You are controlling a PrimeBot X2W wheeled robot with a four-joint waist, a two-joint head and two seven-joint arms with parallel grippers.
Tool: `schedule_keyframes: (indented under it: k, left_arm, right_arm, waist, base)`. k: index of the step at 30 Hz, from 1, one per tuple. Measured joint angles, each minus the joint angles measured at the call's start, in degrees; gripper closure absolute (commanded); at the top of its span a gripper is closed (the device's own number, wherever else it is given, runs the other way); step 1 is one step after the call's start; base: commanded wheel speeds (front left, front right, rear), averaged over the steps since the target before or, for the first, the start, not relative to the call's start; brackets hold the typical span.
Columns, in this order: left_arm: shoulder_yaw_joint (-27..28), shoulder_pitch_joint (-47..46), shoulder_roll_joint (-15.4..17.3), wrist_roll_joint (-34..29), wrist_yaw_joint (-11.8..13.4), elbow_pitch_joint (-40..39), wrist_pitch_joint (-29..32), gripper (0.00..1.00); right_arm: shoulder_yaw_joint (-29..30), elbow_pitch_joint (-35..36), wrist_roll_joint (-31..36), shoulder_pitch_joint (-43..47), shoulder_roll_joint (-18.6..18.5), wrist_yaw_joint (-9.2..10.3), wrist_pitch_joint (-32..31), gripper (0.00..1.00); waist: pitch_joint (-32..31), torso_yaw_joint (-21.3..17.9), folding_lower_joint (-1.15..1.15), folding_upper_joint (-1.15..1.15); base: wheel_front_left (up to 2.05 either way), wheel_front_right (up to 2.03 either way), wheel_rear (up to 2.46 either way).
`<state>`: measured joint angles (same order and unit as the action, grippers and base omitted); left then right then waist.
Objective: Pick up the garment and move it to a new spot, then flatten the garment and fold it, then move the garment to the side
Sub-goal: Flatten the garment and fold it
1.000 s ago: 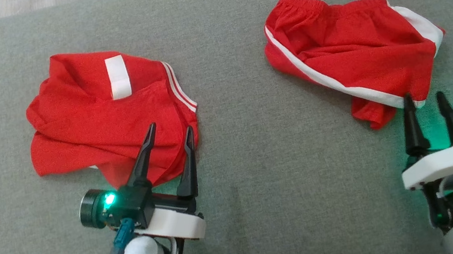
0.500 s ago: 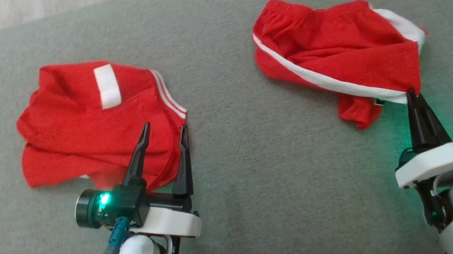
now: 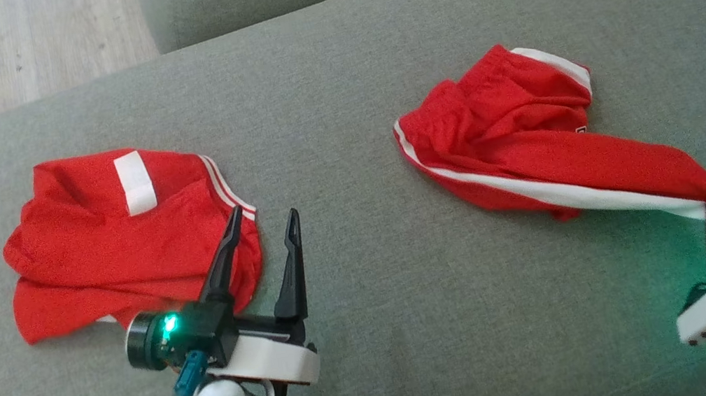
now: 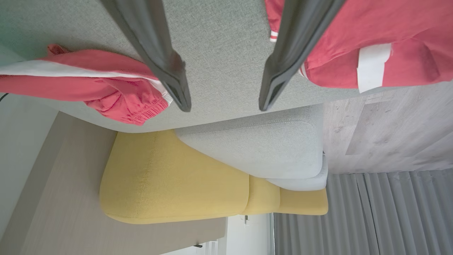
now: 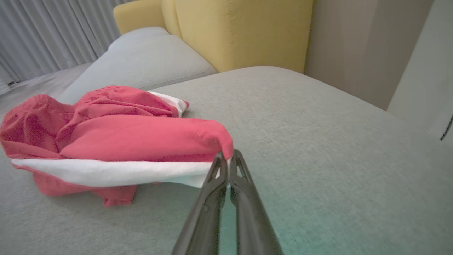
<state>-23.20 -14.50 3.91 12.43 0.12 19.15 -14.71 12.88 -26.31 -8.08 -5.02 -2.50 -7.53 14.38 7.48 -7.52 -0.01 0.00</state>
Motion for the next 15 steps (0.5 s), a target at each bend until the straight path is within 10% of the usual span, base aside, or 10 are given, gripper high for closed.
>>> schedule_keyframes:
  k: [2, 3, 5, 15]
  left_arm:
    - [0.0, 0.2, -0.1, 0.0, -0.1, 0.1, 0.0, 0.0]
    - [0.0, 0.3, -0.1, -0.1, -0.1, 0.1, 0.0, 0.0]
    - [0.0, 0.5, -0.2, -0.5, -0.2, 0.1, 0.0, 0.0]
    - [0.2, 0.6, -0.6, -0.9, -0.7, 0.2, 0.0, 0.0]
  right_arm:
    - [1.7, -0.7, 0.8, 0.0, 0.1, 0.0, 0.0, 0.97]
    - [2.8, -1.1, 1.4, 0.0, 0.1, 0.0, 0.0, 0.14]
    - [5.1, -1.7, 2.2, -0.2, 0.1, 0.0, 0.0, 0.0]
    - [-7.1, 14.3, 0.5, -1.4, 0.1, 0.0, 0.0, 0.0]
  waist:
    - [-0.4, -0.2, 0.0, 0.0]
    - [-0.5, -0.2, 0.0, 0.0]
    - [-0.5, 0.0, 0.0, 0.0]
    - [0.4, 2.8, 0.01, 0.0]
  base:
    - [0.0, 0.0, 0.0]
    - [0.0, 0.0, 0.0]
    - [0.0, 0.0, 0.0]
    - [0.0, 0.0, 0.0]
